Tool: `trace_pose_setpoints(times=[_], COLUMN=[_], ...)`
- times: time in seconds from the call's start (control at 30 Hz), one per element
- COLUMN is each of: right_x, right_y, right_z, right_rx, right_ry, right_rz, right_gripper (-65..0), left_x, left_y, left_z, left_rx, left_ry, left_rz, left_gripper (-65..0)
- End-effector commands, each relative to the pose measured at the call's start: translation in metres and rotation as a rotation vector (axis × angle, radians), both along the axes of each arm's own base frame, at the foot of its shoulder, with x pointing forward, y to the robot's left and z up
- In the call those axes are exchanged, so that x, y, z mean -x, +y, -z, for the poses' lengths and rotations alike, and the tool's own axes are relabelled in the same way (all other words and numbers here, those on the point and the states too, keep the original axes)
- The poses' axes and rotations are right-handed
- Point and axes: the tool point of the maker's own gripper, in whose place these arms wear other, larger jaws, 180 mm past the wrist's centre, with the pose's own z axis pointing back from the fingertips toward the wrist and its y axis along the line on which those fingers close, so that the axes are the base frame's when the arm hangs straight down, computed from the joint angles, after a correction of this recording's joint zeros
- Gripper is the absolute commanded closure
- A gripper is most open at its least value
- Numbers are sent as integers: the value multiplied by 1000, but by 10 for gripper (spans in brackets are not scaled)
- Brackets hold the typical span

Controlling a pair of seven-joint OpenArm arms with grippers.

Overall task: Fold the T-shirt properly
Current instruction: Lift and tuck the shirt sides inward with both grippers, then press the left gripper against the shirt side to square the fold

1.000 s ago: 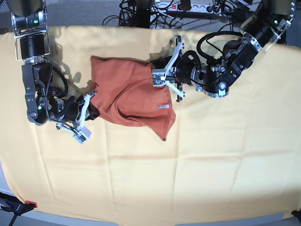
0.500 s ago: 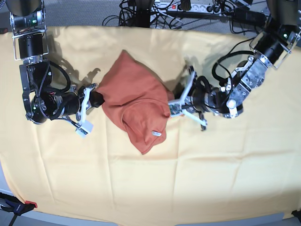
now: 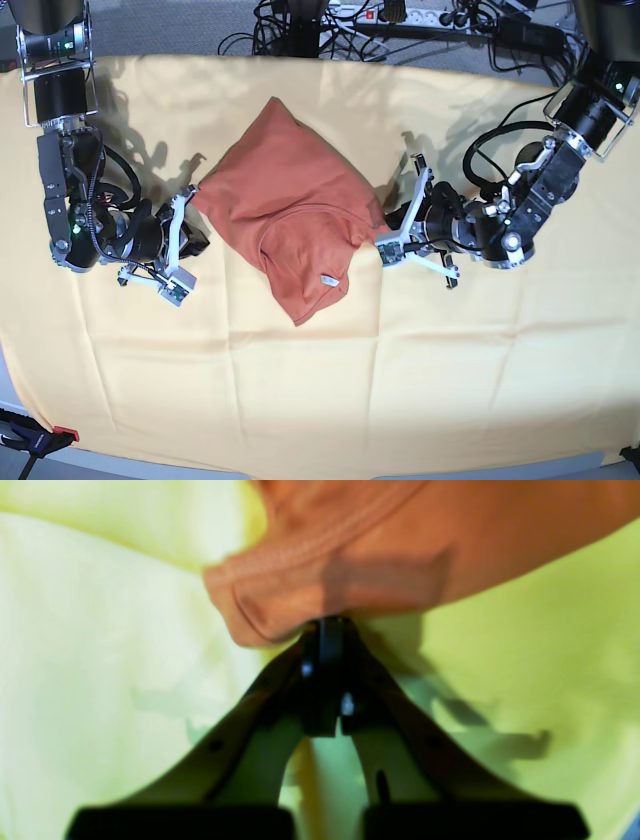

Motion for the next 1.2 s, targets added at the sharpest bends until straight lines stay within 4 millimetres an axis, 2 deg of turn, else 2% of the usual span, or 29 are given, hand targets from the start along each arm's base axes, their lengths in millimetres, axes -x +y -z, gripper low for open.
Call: trace_pose_setpoints(times=[0.0,0.13,0.27,0.33,0.57,0.7,0.87,1.17], right_x=[-12,-8,14,29,80,106,113,126], right_y=[-4,-4,-5,1,26,36,61,62], right_z=[-16,-12,10,17,25,23,-9,-2], right_rx=[-1,-6,13,-26,-187,-256,-479,-482], right_ry=[-56,-39,34,88,304,415,442,472], right_rz=[9,12,-1,-10,-74,-130,-180,-178], right_gripper=[0,0,0,0,0,0,0,0], left_x=[-11,-10,-14,-17,-10,-7,-7,-1], left_y=[-3,-7,-8,-6,-6,-6,-6,-5], left_z=[-21,-42,-64,-69,-62,-58,-57,-51], left_rx=[50,157,255,267,262,257,257,253], left_ry=[-34,13,30,21,35,43,45,63], left_rz=[2,-3,-23,-32,-14,-16,-16,-19], left_gripper=[0,0,0,0,0,0,0,0])
